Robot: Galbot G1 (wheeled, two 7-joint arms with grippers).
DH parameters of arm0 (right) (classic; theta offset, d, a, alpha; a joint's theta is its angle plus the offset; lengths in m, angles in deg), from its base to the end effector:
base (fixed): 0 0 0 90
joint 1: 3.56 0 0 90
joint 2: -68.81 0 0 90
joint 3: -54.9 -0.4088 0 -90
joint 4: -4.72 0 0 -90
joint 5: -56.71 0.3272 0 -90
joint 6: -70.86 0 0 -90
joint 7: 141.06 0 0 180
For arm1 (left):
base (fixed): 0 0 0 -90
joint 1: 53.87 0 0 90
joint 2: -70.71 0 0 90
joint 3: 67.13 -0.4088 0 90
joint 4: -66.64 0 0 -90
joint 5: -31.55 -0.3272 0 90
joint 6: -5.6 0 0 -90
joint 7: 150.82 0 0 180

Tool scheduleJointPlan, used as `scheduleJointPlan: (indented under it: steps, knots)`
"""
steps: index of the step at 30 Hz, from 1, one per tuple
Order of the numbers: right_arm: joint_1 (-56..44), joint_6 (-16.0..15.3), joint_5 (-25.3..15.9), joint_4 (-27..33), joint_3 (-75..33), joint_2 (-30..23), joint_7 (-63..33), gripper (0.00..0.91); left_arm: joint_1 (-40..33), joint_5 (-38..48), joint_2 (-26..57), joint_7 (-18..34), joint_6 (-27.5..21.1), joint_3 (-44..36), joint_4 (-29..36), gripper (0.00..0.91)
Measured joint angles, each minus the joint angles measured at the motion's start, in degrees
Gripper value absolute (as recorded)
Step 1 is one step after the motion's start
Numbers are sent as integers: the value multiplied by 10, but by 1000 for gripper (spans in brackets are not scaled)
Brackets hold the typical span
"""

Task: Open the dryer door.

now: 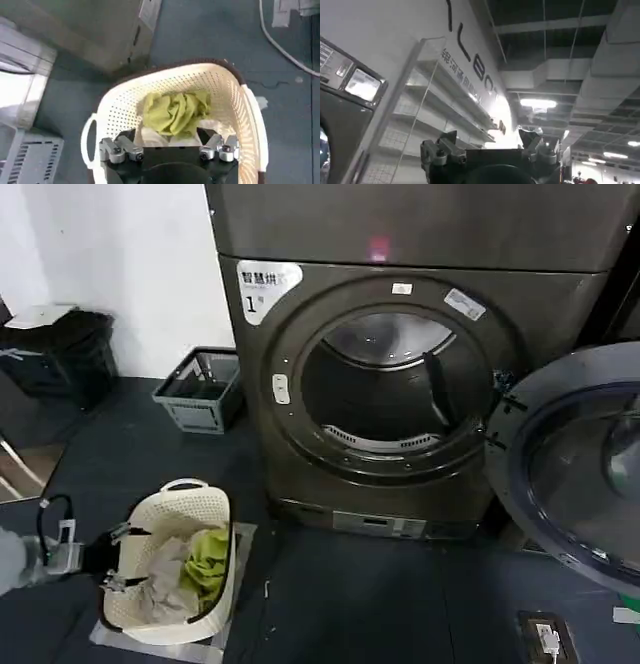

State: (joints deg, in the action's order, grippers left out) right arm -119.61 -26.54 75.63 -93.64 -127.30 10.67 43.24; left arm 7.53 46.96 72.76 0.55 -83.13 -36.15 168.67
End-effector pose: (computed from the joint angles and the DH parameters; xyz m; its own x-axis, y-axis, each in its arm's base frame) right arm -0.0709 -0.4654 -0.1168 -0.3155 0.8209 -0.4760 0.9470 0.2407 -0.2125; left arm 0.2700 0.3502 -0.1512 -0.4879 0.2918 0.8227 0.8719 0.1183 0.4751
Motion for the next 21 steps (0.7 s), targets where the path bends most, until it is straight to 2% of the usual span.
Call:
scheduleJointPlan:
  steps: [9,21]
  knots:
    - [-2,1,0,1,0,-2,1,907,-2,-72,17,-49,11,1,-8,907]
    - [-2,2,0,-2,0,-5,1,907,-1,-52,17,-45,12,9,-12,907]
